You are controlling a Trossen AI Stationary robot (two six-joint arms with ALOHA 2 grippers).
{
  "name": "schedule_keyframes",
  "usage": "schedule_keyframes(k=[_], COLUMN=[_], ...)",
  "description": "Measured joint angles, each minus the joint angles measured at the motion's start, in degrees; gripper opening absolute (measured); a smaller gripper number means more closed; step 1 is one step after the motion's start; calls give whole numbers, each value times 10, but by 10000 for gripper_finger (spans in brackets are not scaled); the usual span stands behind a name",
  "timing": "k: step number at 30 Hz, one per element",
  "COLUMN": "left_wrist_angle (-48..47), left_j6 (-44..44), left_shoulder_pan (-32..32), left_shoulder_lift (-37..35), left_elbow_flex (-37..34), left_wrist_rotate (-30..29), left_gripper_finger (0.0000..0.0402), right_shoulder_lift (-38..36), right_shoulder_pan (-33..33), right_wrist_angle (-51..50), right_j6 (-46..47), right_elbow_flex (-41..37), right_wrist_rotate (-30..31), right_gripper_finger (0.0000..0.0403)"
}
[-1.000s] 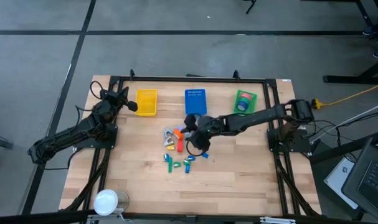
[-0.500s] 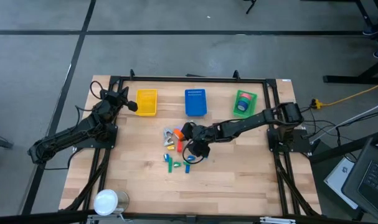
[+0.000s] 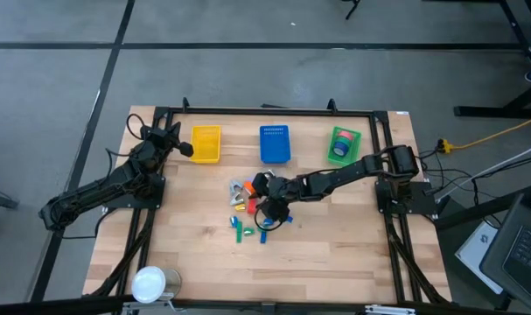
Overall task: Pick and place Stapler, Stapler remover, tape
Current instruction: Put the red tape into the green basket
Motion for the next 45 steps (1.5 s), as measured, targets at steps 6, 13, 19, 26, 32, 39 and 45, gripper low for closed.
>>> schedule_keyframes(k=[6, 13, 19, 26, 32, 39, 45], left_wrist_angle=[0, 0, 0, 0, 0, -1, 0], left_j6=[0, 0, 0, 0, 0, 0, 0], left_shoulder_pan=[0, 0, 0, 0, 0, 0, 0], left_shoulder_lift=[0, 0, 0, 0, 0, 0, 0], left_elbow_flex=[0, 0, 0, 0, 0, 0, 0], left_wrist_rotate=[0, 0, 0, 0, 0, 0, 0], left_gripper_finger=[1, 1, 1, 1, 1, 1, 1], right_shoulder_lift=[19, 29, 29, 29, 21, -27, -103], right_shoulder_pan=[0, 0, 0, 0, 0, 0, 0], right_wrist_angle=[10, 41, 43, 42, 53, 3, -131], right_j6=[0, 0, 1, 3, 60, 123, 214], right_elbow_flex=[0, 0, 0, 0, 0, 0, 0], right_wrist_rotate=[-13, -12, -4, -4, 49, 67, 67], right_gripper_finger=[216, 205, 131, 22, 32, 24, 24])
